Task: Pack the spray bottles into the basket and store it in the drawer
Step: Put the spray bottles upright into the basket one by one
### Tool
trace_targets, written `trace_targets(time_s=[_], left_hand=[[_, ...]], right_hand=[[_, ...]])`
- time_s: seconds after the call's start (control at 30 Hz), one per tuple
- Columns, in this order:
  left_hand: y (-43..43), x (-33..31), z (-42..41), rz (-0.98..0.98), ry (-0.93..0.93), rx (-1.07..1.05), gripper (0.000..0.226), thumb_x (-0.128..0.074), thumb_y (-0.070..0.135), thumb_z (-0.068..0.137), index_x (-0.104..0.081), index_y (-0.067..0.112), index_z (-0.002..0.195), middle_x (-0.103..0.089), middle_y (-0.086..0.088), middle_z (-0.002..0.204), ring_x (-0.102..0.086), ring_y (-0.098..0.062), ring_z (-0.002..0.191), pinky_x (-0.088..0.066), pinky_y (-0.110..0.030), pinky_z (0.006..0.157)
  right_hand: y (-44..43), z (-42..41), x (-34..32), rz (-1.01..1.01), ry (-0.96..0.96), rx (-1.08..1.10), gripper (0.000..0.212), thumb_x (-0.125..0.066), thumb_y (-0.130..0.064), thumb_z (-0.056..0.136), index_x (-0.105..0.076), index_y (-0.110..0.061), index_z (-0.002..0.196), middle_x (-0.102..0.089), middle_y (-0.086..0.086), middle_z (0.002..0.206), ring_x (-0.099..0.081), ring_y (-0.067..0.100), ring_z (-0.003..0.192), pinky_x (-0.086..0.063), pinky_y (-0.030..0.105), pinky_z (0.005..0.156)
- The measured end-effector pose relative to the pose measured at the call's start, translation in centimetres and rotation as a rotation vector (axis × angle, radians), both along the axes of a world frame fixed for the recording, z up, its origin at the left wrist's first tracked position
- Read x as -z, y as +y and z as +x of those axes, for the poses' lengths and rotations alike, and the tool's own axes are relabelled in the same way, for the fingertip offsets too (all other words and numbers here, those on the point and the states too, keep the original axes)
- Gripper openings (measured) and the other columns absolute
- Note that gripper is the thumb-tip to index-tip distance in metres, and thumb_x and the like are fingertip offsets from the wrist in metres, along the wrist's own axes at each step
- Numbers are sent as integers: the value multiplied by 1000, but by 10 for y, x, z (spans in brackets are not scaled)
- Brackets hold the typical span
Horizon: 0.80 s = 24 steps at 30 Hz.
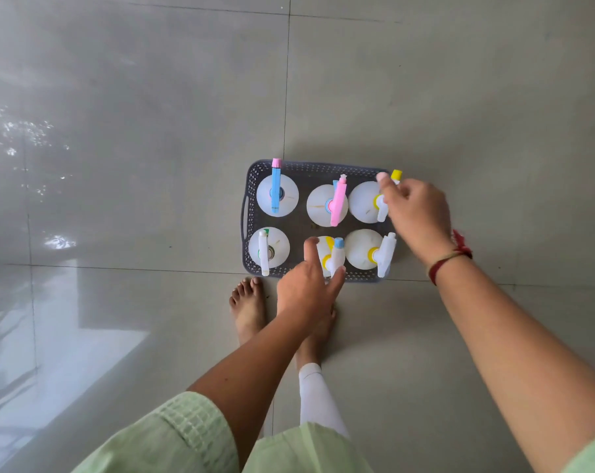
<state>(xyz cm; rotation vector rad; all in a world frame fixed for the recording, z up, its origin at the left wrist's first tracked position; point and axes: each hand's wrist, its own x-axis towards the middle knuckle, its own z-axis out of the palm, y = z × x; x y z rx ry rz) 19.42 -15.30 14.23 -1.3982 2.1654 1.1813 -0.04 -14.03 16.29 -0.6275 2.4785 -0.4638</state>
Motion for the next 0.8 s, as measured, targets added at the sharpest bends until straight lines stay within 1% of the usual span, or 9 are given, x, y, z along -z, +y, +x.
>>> trace_targets(time_s=[0.13, 0.2, 0.27, 0.33, 0.37, 0.47, 0.57, 0.7, 0.8], left_hand=[[13, -9, -14, -5, 128, 116, 46, -54, 44, 96, -40, 16, 130, -72, -8, 81, -69, -36, 77, -41, -34, 58], [23, -12, -26, 38, 179, 177, 41, -56, 43, 94, -42, 17, 122, -71, -6, 81, -68, -35, 76, -47, -35, 60], [33, -10, -40, 68, 180, 225, 43, -59, 44, 91, -41, 16, 118, -70, -7, 83, -67, -36, 75, -46, -35, 59], [40, -2, -57, 70, 123, 232, 53, -61, 45, 90, -37, 13, 125, -70, -11, 86, -68, -37, 79, -40, -34, 58], [42, 4, -66, 66, 75, 224, 62, -61, 45, 91, -32, 12, 134, -71, -13, 91, -69, -37, 83, -39, -34, 59], [43, 21, -86, 64, -37, 246, 86, -57, 45, 94, -7, 11, 155, -71, -15, 106, -69, -37, 95, -40, -35, 64], [44, 32, -98, 33, -57, 286, 82, -52, 41, 98, -3, 12, 157, -71, -16, 105, -68, -38, 92, -39, -34, 61], [44, 41, -103, 23, -99, 297, 67, -47, 28, 100, -13, 11, 155, -70, -19, 107, -67, -41, 95, -37, -34, 63], [46, 40, -101, 65, -94, 320, 61, -47, 21, 99, -19, 10, 151, -68, -21, 108, -66, -42, 96, -38, -35, 64]], right_hand=[[17, -20, -4, 12, 66, 81, 65, -46, -56, 94, -64, 2, 71, -68, 19, 76, -57, 40, 76, -43, 39, 64], [18, -24, -1, 105, 10, 65, 67, -45, -61, 92, -60, -1, 65, -65, 19, 72, -57, 39, 75, -41, 38, 64], [15, -25, 6, 217, -74, 30, 66, -44, -67, 89, -51, -10, 56, -53, 13, 63, -53, 35, 72, -36, 34, 61], [9, -23, 13, 269, -118, -3, 64, -45, -69, 87, -45, -15, 54, -50, 10, 63, -50, 31, 71, -33, 32, 61], [7, -22, 18, 279, -124, -24, 62, -45, -69, 87, -50, -15, 57, -55, 10, 68, -52, 31, 73, -34, 31, 62], [0, -20, 28, 294, -97, -74, 55, -47, -59, 90, -71, -10, 89, -69, 16, 95, -62, 35, 88, -40, 31, 68], [2, -22, 33, 310, -38, -82, 45, -50, -47, 93, -71, -9, 104, -70, 17, 108, -64, 37, 101, -42, 32, 71], [5, -23, 36, 317, -36, -81, 46, -52, -50, 92, -70, -10, 104, -70, 17, 109, -63, 37, 102, -39, 31, 70], [1, -23, 40, 325, -83, -100, 41, -52, -42, 92, -70, -8, 103, -69, 18, 109, -63, 37, 101, -39, 31, 69]])
